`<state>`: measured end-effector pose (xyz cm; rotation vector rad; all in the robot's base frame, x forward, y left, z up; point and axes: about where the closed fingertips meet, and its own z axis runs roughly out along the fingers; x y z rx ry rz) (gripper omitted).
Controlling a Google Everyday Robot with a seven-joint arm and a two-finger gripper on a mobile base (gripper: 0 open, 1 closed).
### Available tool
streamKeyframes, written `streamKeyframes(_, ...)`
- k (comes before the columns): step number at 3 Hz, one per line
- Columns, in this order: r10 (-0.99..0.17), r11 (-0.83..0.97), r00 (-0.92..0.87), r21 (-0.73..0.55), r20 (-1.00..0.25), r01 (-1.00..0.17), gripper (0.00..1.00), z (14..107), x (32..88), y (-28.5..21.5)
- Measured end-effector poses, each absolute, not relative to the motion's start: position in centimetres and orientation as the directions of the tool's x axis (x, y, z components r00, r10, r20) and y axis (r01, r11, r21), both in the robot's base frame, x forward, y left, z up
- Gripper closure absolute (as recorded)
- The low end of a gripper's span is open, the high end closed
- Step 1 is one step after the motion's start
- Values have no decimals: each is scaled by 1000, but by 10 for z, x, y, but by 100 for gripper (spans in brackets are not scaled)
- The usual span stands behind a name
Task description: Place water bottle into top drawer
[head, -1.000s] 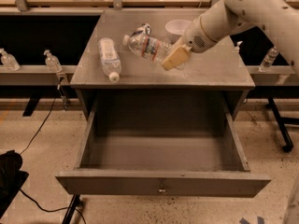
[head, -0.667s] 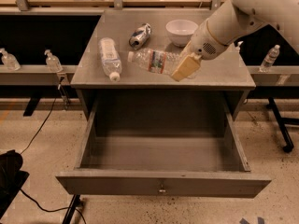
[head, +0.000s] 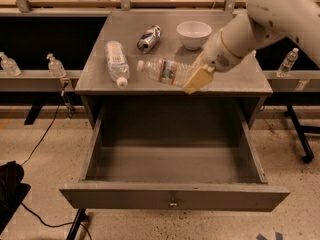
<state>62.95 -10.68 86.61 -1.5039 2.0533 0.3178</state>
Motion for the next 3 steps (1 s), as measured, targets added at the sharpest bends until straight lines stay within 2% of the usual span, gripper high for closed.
streamKeyframes(1, -753, 374, -224, -123, -618, -919, 100, 831, 594, -115)
streamKeyframes(2, -757, 381, -277, -54, -591, -923, 100, 779, 558, -123)
streamKeyframes(3, -757, 381, -277, -54, -591, -923, 100, 779, 558, -123)
